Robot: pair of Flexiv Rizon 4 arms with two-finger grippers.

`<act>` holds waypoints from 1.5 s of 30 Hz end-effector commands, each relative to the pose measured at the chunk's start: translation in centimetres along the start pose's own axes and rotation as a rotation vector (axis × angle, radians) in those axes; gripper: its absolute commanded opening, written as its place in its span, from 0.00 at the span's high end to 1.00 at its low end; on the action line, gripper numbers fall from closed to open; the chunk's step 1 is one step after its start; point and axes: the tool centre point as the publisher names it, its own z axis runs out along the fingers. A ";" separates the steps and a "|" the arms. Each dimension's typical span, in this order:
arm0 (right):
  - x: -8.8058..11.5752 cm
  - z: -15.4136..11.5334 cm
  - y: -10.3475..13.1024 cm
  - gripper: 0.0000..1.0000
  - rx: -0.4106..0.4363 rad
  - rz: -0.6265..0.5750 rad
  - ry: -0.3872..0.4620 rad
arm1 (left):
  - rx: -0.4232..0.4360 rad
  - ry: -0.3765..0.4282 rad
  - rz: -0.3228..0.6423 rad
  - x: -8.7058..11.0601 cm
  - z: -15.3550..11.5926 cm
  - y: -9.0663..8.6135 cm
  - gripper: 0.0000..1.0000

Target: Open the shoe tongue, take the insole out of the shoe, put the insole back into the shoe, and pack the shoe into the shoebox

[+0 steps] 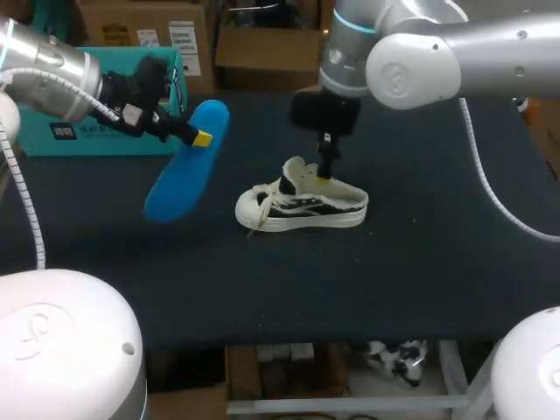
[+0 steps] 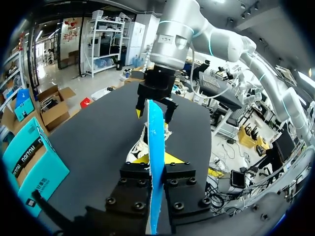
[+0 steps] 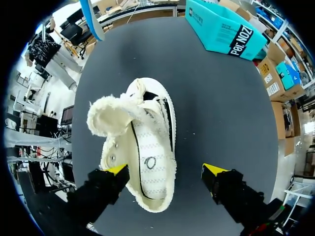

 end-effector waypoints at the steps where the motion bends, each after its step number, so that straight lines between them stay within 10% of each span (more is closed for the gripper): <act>1: 0.0 0.8 0.8 0.00 0.048 0.001 -0.010 | 0.011 -0.006 -0.012 -0.5 -0.6 1.3 1.00; 5: -0.3 1.4 1.0 0.03 0.063 0.005 -0.007 | 0.007 -0.015 -0.024 -0.9 -0.9 2.1 1.00; 9: -0.5 1.8 1.1 0.38 0.077 0.002 -0.006 | 0.002 -0.024 -0.031 -1.2 -1.0 2.7 1.00; 13: -0.7 2.2 1.1 1.00 0.104 0.015 -0.011 | 0.000 -0.029 -0.037 -1.5 -1.0 3.2 1.00; 32: 0.6 2.7 1.7 1.00 0.160 0.107 -0.035 | 0.007 0.024 -0.007 -2.1 -0.9 3.7 1.00; 45: 3.5 -0.2 1.6 1.00 0.033 0.438 -0.024 | 0.069 0.199 0.116 -1.5 -1.3 -1.9 1.00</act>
